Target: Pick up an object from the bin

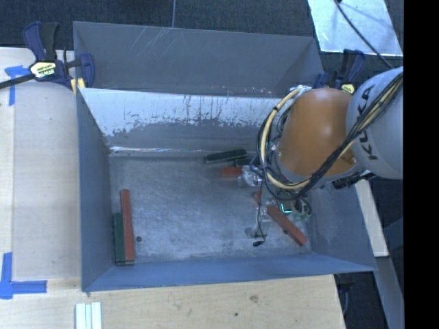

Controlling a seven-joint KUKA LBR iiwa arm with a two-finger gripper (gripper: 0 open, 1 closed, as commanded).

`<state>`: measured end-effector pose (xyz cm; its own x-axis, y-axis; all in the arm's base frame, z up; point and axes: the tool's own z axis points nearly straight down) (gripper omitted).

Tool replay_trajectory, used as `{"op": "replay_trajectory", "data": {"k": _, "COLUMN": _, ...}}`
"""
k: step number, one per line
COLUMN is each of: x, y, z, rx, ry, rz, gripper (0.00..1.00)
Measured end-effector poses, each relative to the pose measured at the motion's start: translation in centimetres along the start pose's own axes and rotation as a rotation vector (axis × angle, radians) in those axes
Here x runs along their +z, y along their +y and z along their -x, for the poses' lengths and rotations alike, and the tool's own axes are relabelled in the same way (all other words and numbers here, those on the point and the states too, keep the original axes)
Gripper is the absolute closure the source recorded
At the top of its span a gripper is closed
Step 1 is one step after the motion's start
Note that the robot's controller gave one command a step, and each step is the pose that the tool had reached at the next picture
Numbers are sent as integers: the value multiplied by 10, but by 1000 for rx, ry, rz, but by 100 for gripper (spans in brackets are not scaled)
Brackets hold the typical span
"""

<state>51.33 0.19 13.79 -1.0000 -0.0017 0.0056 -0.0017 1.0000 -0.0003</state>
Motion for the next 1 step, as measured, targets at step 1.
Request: {"op": "replay_trajectory", "data": {"k": 1, "x": 70, "y": -92, "z": 30, "rx": -138, "ry": -8, "rz": -4, "gripper": 0}}
